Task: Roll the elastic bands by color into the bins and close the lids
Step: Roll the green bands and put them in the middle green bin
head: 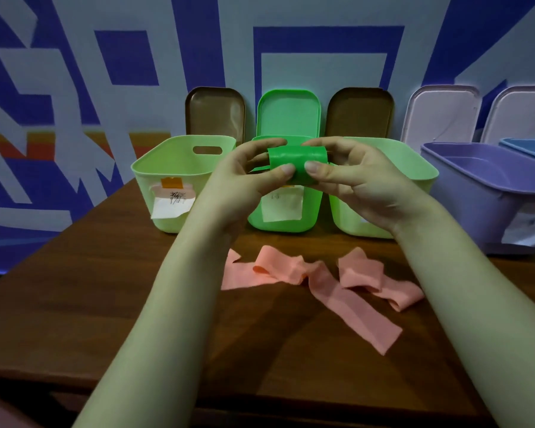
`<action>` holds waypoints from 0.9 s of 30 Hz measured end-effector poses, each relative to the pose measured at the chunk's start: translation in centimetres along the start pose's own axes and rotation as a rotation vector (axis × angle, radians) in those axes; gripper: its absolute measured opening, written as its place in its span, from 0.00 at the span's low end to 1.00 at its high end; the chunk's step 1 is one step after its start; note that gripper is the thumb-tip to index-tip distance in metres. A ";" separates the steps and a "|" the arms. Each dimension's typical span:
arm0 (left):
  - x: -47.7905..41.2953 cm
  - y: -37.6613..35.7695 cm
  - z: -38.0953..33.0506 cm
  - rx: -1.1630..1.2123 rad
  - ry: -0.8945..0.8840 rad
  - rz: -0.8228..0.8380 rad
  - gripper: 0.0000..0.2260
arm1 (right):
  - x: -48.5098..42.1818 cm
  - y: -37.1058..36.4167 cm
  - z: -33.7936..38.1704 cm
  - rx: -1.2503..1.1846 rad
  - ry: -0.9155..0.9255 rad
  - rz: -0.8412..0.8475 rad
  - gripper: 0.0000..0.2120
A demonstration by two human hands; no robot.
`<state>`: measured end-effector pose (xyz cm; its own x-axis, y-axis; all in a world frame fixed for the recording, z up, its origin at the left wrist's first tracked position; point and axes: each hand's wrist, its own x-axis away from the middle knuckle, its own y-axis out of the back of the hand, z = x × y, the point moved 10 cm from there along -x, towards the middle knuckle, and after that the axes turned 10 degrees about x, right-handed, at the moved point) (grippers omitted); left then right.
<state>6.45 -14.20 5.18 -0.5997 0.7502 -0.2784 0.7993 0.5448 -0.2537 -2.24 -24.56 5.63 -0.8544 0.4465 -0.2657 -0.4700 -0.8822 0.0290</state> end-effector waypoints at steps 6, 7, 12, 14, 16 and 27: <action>-7.4 0.8 -0.3 0.035 0.009 -0.017 0.16 | -6.9 2.3 0.5 0.078 -0.026 -0.005 0.17; -8.5 0.9 -0.6 0.032 0.015 -0.025 0.16 | -7.9 2.5 0.9 0.087 -0.031 -0.003 0.17; -12.7 0.7 -4.0 0.055 0.070 -0.054 0.17 | -12.6 3.3 3.7 0.065 -0.095 -0.023 0.18; -14.2 0.8 -5.9 0.040 0.105 -0.059 0.17 | -14.3 3.4 5.3 0.073 -0.129 -0.039 0.15; -15.8 0.8 -7.9 0.024 0.146 -0.062 0.16 | -15.9 3.3 7.3 0.089 -0.159 -0.037 0.13; -18.6 1.7 -11.1 0.007 0.489 -0.016 0.15 | -17.8 1.4 9.5 0.087 -0.458 -0.016 0.19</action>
<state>19.43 -23.09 20.25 -0.5223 0.8306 0.1933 0.7887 0.5567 -0.2609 10.20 -32.37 19.55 -0.8477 0.4971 0.1853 -0.4839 -0.8677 0.1141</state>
